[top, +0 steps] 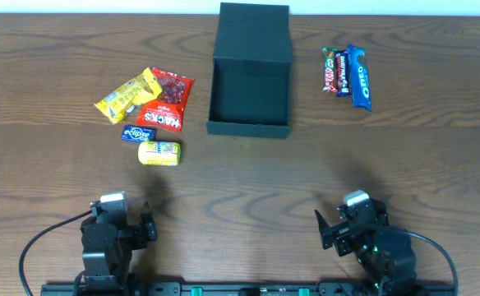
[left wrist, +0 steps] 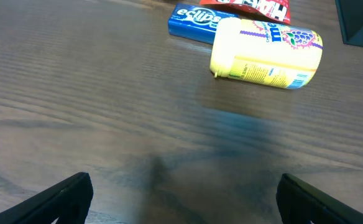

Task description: Pack container

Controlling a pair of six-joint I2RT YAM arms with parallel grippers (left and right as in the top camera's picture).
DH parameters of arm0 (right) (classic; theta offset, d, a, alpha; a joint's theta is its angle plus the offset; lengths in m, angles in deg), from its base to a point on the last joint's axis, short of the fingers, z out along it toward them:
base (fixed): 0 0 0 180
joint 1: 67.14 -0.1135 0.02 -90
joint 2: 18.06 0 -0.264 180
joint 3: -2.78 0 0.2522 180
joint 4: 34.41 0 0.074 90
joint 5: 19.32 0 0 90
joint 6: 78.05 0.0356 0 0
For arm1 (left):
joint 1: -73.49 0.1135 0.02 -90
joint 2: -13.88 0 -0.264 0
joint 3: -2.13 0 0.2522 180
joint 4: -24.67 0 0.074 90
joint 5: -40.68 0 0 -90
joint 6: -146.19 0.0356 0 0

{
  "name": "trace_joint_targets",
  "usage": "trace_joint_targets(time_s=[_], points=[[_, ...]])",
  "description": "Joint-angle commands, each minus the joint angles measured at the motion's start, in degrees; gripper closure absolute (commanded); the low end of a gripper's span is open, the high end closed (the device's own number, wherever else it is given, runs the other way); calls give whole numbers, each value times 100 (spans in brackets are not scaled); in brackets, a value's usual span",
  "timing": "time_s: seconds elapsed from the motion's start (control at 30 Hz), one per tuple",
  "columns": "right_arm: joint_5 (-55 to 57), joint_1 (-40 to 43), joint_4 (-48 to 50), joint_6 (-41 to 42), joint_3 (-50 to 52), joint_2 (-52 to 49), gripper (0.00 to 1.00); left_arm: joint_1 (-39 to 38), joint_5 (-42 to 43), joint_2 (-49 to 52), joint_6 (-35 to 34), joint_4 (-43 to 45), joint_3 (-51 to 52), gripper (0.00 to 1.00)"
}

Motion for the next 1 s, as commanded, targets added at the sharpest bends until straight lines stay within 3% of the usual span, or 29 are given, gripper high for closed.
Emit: trace_joint_targets(time_s=[0.0,0.9,0.97], points=[[85,-26,-11,-37,31,52,1,35,-33,-37,-61,-28,87,5],[74,-26,57,-31,31,52,1,35,-33,-37,-59,-26,87,5],[-286,-26,293,280,31,52,1,35,-33,-37,-61,-26,87,5]])
